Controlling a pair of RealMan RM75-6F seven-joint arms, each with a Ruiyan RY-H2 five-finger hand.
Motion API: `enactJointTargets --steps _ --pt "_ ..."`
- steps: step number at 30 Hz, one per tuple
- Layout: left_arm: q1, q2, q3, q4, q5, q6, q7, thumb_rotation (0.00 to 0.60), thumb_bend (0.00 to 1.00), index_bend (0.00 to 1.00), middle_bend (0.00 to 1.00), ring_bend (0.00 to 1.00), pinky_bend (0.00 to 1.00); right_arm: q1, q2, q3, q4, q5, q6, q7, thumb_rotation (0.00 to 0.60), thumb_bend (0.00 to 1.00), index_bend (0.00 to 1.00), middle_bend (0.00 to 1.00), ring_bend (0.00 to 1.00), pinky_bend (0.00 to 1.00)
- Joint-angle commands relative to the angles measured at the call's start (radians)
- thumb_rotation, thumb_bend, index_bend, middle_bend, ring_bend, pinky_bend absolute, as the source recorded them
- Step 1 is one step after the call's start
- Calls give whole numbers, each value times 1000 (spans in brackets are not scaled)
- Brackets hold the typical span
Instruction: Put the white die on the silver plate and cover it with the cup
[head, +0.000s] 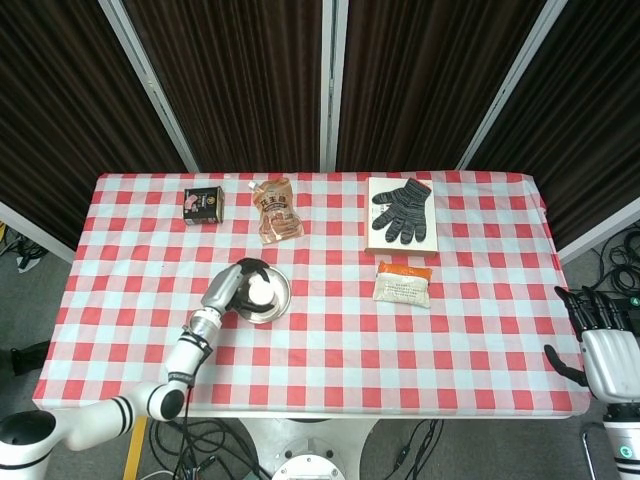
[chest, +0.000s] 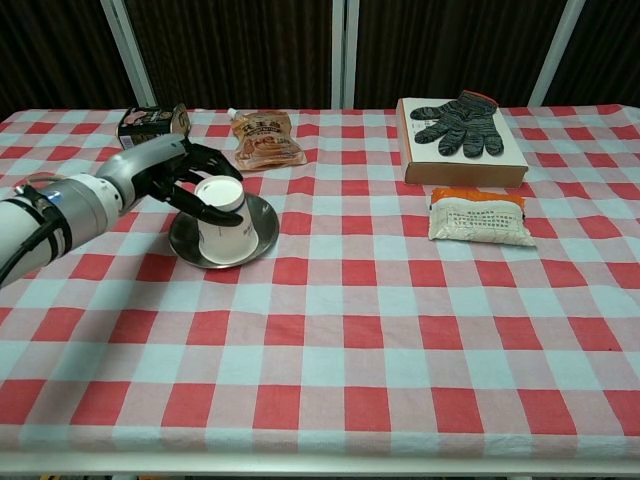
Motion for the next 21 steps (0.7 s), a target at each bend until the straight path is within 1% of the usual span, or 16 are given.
enactJointTargets --steps 1,6,9,12,18,21 --pt "-9 -9 -4 23 -9 -4 21 600 117 504 250 146 160 -3 1 0 -1 0 4 0 600 222 79 158 0 69" --pt "-16 -23 -42 95 -63 -4 46 600 124 504 250 145 160 -3 0 0 0 2 3 1 600 222 79 157 0 69" --pt "-11 -19 -57 90 -81 10 51 598 125 504 250 146 159 0 -3 1 -1 2 -1 -2 600 222 79 157 0 69" --pt "-6 -14 -46 68 -71 16 60 599 125 504 250 146 159 4 -6 0 -3 -1 -6 -5 600 221 79 157 0 69" --pt "1 -2 -13 -9 -28 12 52 599 123 504 251 146 159 3 -2 1 -8 -1 -3 -11 600 222 79 157 0 69" --pt "-4 -2 -12 -15 -22 11 57 599 122 504 251 146 158 0 0 0 -10 1 -2 -14 600 222 79 157 0 69"
